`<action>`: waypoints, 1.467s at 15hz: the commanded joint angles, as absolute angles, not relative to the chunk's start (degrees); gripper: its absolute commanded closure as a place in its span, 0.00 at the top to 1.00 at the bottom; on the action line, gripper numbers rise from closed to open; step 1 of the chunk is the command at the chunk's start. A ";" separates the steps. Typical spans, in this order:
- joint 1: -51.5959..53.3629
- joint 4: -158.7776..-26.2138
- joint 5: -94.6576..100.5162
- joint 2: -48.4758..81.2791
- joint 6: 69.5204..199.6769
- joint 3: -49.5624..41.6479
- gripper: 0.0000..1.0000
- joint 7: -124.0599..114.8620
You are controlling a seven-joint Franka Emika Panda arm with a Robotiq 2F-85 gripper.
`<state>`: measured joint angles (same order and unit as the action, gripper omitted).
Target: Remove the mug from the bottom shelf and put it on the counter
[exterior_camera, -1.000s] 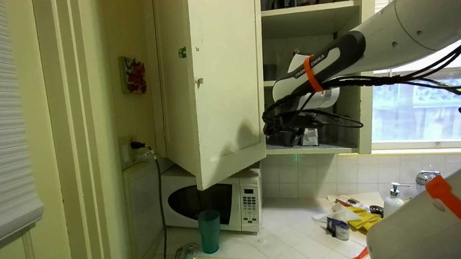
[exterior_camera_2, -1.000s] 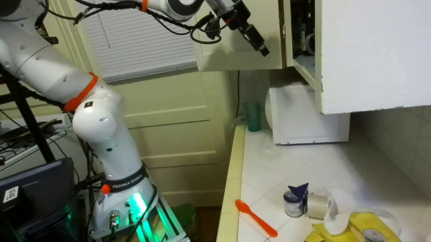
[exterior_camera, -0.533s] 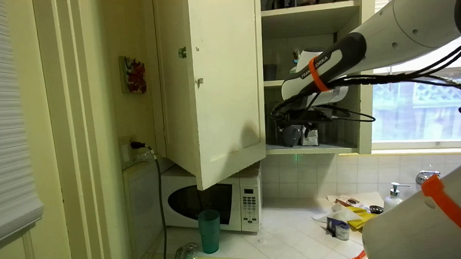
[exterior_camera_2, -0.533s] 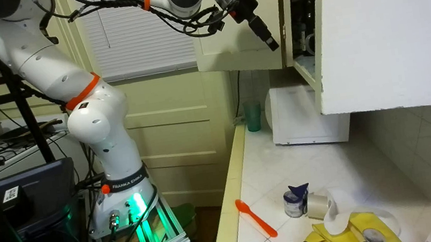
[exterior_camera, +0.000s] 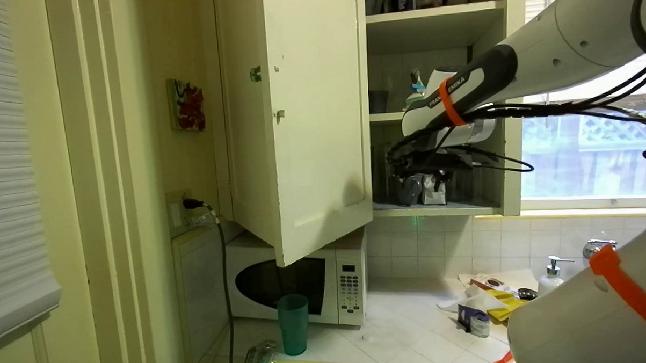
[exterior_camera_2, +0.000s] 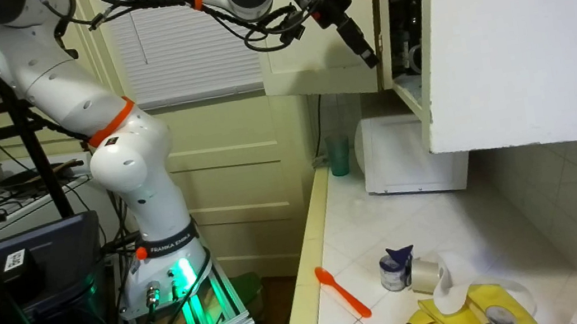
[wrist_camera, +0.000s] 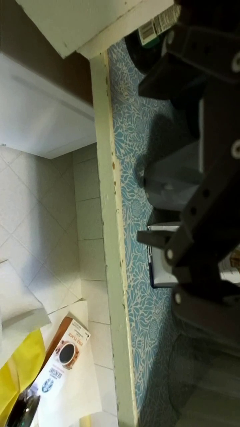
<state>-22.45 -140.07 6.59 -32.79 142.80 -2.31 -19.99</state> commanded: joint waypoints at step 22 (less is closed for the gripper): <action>-22.92 -128.96 3.24 -19.92 152.34 -7.66 1.00 -22.86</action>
